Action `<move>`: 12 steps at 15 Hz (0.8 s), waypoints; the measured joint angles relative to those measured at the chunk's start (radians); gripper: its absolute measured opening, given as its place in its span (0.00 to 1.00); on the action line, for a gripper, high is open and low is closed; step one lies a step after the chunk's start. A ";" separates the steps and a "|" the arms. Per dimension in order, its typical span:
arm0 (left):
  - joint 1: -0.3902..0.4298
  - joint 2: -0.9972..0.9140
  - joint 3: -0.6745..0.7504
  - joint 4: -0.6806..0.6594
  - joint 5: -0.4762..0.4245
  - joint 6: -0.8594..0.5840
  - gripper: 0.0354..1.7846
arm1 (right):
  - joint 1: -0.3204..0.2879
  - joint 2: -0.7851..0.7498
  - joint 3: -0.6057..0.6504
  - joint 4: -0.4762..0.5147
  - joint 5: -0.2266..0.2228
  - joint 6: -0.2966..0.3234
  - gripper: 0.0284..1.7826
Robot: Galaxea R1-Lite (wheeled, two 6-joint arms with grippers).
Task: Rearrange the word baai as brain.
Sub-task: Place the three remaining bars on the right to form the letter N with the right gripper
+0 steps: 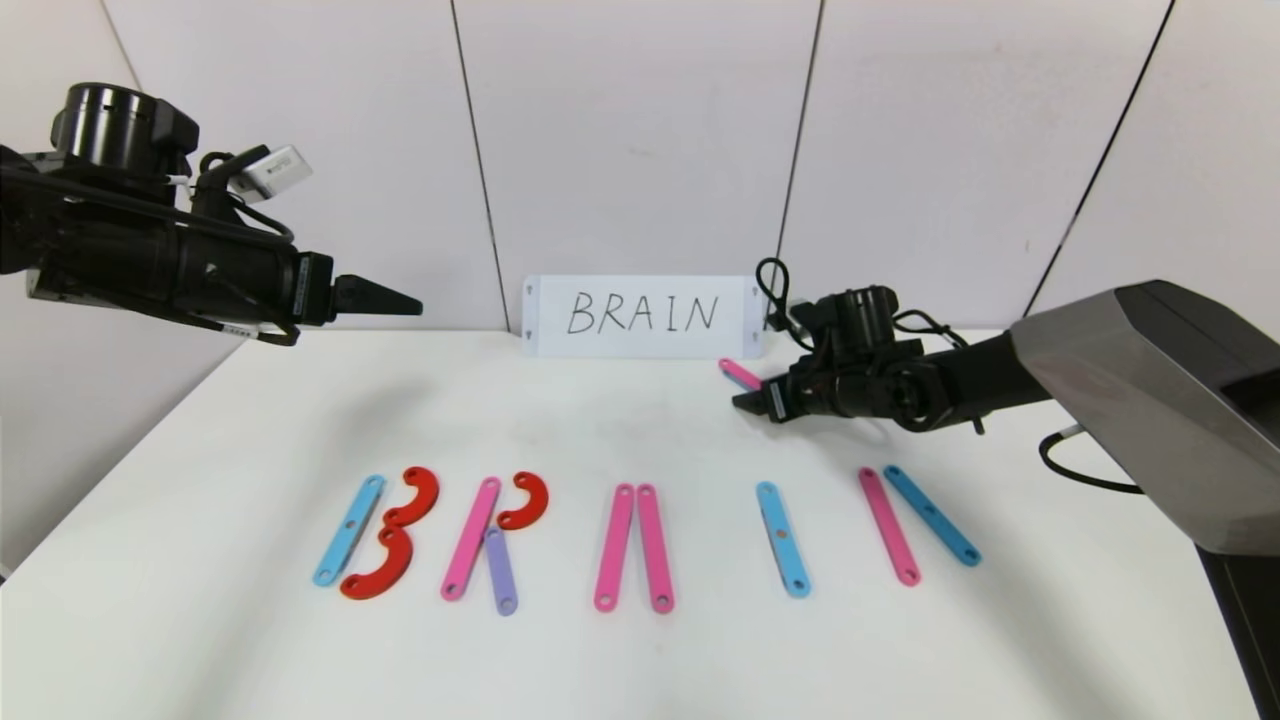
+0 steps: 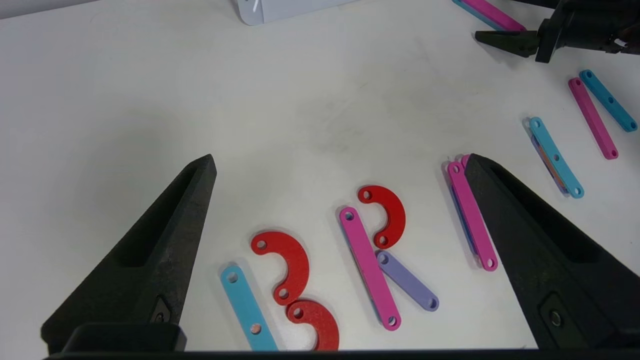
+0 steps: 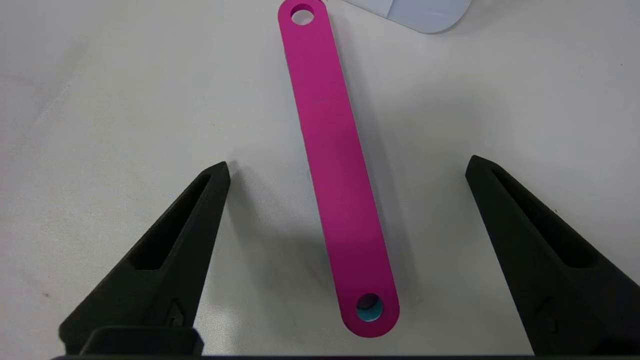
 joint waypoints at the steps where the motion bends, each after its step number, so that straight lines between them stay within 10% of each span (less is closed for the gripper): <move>1: 0.000 0.000 0.000 0.000 0.000 0.000 0.97 | 0.002 0.002 -0.001 0.000 0.000 0.000 0.82; 8: -0.006 0.000 0.002 0.000 0.000 0.001 0.97 | 0.007 0.006 -0.002 -0.003 -0.001 -0.001 0.20; 12: -0.008 0.000 0.003 0.000 0.000 0.001 0.97 | 0.007 0.000 -0.002 0.002 -0.002 0.000 0.16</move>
